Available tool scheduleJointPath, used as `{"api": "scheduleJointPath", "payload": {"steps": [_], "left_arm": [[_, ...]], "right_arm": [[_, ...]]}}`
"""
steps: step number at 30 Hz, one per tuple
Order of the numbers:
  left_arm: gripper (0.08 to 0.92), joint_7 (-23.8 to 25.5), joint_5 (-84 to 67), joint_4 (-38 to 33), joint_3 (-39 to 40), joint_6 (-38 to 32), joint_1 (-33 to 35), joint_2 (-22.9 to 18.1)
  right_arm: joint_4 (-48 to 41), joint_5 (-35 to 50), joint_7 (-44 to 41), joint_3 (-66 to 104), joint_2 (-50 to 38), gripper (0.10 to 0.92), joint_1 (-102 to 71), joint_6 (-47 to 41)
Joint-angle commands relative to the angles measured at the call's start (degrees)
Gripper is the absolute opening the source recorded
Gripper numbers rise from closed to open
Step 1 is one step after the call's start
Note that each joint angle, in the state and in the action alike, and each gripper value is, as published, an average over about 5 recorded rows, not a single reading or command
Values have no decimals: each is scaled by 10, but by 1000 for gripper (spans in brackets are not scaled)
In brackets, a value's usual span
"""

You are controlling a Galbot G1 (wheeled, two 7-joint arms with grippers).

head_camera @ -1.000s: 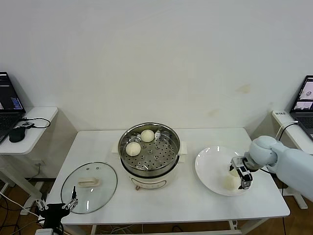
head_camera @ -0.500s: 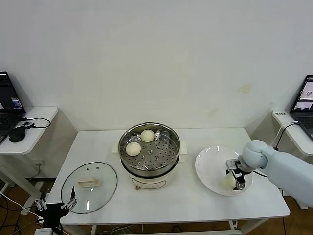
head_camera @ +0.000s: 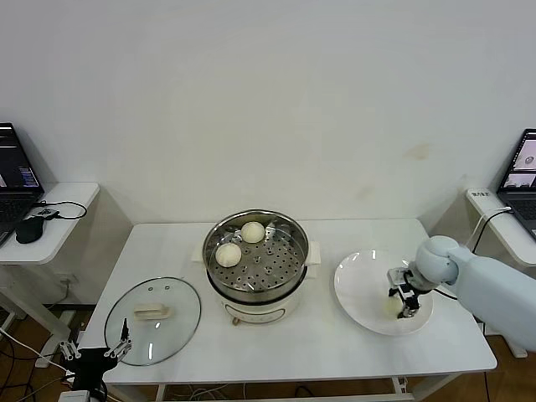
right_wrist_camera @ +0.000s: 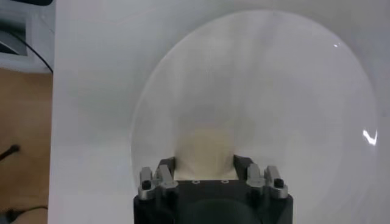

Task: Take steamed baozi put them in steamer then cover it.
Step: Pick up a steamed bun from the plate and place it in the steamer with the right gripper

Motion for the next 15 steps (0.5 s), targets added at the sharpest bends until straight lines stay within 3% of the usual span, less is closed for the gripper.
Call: {"api": "scheduleJointPath", "payload": {"steps": [1,8,15], "left_arm": [[823,0,0,-3,0,1,0,1],[823,1,0,-11,0,1,0,4],[823,1,-2,-16,0,2,-2,6]], "right_arm": [[34,54,-12,-11,-16,594,78,-9],[62,133,-15,-76,-4,594,225,-23],[49,197,-13,-171,79,594,377,-23]]}}
